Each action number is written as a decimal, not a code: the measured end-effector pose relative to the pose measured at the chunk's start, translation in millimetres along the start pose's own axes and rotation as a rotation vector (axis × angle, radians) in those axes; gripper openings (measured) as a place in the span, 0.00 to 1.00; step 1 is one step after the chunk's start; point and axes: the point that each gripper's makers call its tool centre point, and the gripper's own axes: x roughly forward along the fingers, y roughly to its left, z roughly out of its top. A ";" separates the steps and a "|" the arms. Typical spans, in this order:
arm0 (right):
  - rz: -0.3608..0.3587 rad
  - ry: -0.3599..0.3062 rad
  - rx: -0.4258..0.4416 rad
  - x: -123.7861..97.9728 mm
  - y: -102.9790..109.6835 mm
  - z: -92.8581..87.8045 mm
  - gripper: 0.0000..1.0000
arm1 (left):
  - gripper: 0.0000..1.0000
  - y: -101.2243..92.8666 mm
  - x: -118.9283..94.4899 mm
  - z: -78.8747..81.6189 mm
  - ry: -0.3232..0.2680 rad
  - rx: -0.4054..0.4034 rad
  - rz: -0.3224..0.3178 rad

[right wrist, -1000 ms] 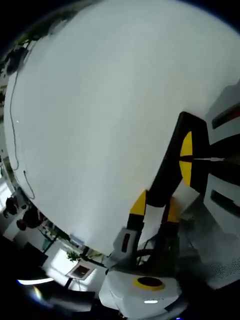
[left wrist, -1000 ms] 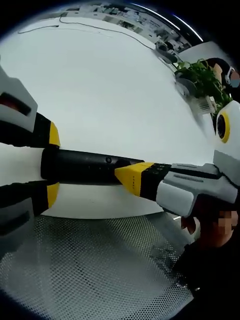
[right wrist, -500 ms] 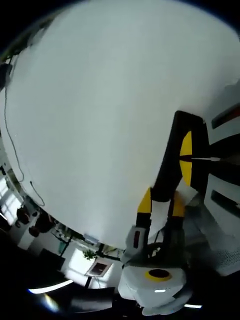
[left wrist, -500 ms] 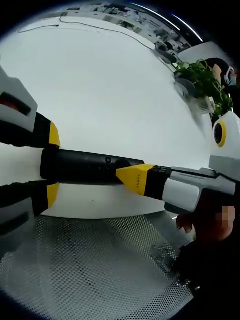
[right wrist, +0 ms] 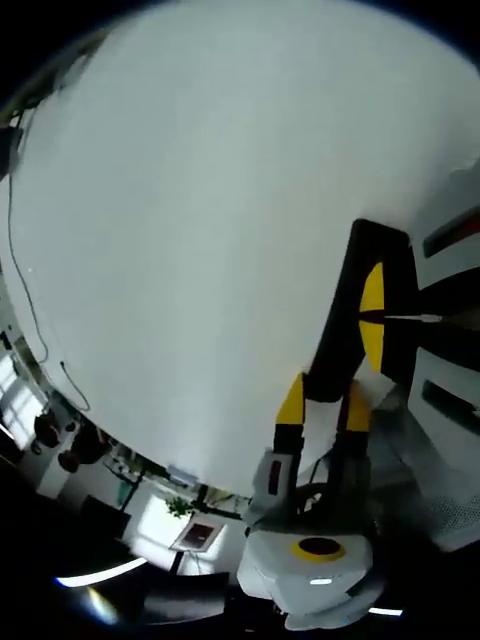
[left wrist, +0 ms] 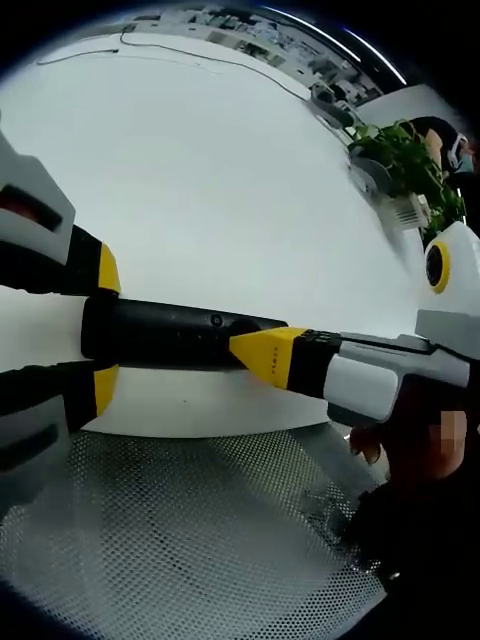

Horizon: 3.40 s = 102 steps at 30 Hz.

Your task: Press the specified remote control buttons in sequence, fully releasing each button before pressing the next.

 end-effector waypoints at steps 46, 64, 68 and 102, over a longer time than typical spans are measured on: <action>-0.039 0.077 0.011 -3.3 -5.8 -12.3 0.00 | 0.25 0.6 0.4 1.1 -0.014 -0.007 0.003; -0.030 0.071 0.066 -7.4 -8.2 -8.9 0.00 | 0.25 0.2 0.3 1.5 -0.011 -0.003 0.002; -0.027 0.032 0.072 -11.3 -8.1 -2.4 0.00 | 0.25 0.1 0.2 1.4 -0.017 -0.005 0.003; -0.120 0.064 -0.062 -3.5 -12.0 0.6 0.00 | 0.26 0.7 3.5 9.0 -0.098 -0.079 0.042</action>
